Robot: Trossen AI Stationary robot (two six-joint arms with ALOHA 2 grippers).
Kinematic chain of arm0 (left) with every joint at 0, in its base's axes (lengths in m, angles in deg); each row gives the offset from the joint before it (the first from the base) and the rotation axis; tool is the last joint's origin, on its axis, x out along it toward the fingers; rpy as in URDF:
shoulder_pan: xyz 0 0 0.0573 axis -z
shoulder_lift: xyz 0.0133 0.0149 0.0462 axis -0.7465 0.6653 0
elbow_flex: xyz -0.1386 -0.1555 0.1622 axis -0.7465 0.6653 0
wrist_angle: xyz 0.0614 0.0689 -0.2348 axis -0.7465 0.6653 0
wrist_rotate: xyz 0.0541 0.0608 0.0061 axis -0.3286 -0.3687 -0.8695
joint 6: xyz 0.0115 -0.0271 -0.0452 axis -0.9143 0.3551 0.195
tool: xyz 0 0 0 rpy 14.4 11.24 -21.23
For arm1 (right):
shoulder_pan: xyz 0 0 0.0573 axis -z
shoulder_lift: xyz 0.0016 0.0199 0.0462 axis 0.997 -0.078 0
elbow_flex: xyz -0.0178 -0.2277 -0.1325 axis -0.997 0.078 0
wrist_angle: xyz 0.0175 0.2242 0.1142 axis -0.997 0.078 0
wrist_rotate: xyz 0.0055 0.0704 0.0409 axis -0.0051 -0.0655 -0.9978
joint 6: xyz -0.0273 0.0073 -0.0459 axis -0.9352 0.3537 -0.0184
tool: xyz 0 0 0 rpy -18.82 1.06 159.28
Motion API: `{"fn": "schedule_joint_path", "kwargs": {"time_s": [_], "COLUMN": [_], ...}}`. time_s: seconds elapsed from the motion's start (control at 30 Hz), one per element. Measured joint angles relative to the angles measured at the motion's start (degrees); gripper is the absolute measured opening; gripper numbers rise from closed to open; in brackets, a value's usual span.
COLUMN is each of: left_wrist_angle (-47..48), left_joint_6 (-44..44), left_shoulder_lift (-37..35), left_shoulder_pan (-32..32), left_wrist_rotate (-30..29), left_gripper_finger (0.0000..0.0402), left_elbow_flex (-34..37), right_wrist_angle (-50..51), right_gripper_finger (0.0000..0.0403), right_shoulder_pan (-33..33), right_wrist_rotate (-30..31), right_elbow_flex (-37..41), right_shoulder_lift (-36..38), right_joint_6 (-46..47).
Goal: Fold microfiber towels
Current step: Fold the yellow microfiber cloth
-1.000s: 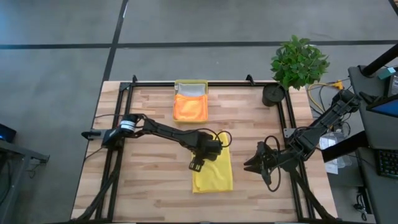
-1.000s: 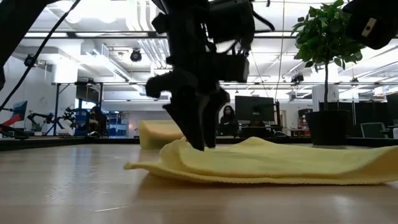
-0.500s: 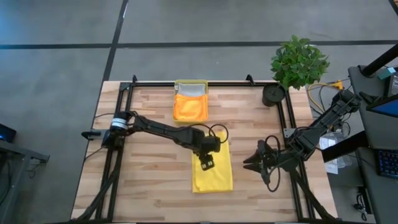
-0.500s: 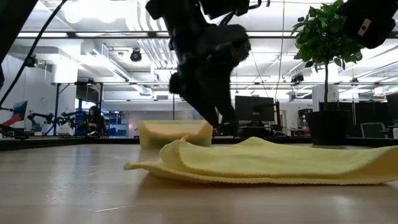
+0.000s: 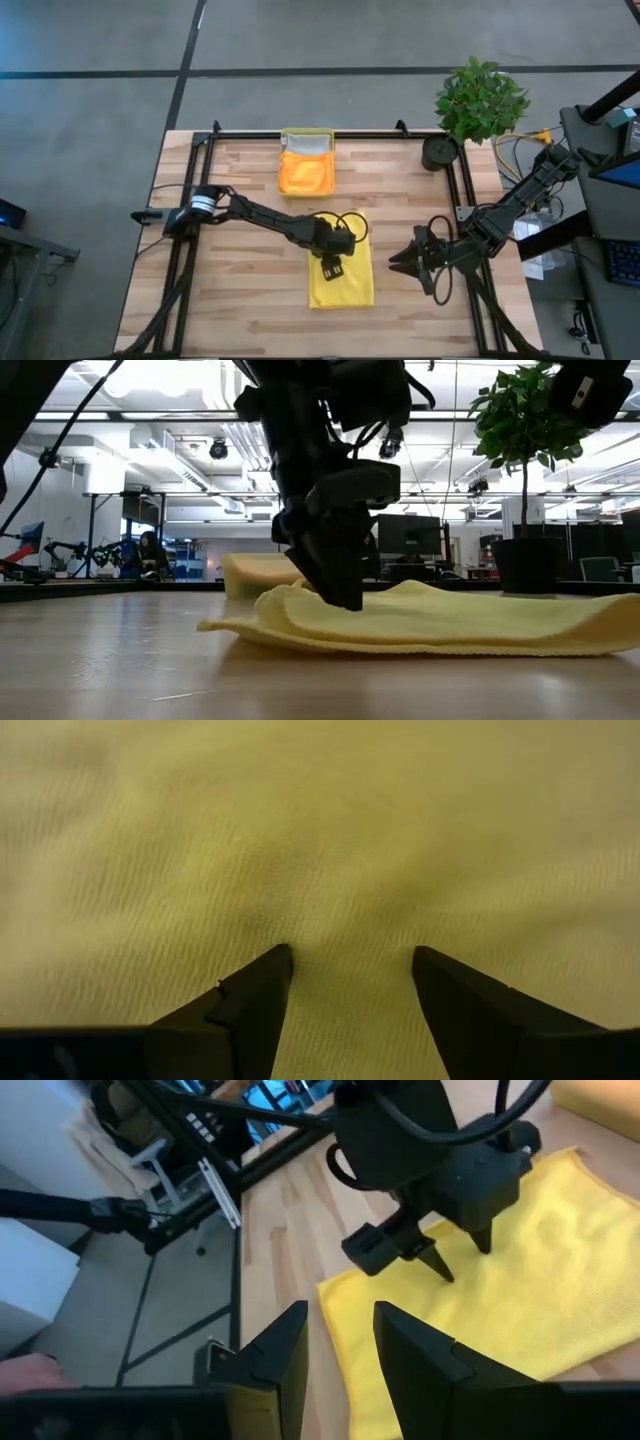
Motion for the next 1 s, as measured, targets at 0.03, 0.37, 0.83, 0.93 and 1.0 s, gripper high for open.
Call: {"fn": "schedule_joint_path", "kwargs": {"time_s": [0.03,0.37,0.83,0.93,1.0], "left_wrist_angle": [0.0,0.4,2.0,1.9,2.0], "left_joint_6": [-2.0,-9.7,-11.1,-16.8,-20.9], "left_shoulder_lift": [0.0,-0.5,-10.7,-14.6,-16.4], "left_shoulder_pan": [0.0,-0.1,3.1,6.9,10.2], "left_wrist_rotate": [-0.3,-0.5,-0.6,-0.7,-0.6], "left_gripper_finger": [0.0203,0.0203,0.0203,0.0203,0.0203], "left_elbow_flex": [0.1,0.0,0.9,3.0,4.8], "right_wrist_angle": [-0.5,-2.3,-2.7,-4.4,-5.6], "right_gripper_finger": [0.0112,0.0112,0.0112,0.0112,0.0112], "right_shoulder_pan": [0.0,0.0,0.0,-0.1,-0.1], "right_wrist_rotate": [0.0,0.0,-0.3,-1.0,-2.7], "right_elbow_flex": [0.0,0.0,0.0,0.0,0.0], "right_shoulder_lift": [0.0,0.0,-3.8,-7.0,-9.3], "right_joint_6": [0.0,0.1,2.9,5.2,3.7]}}
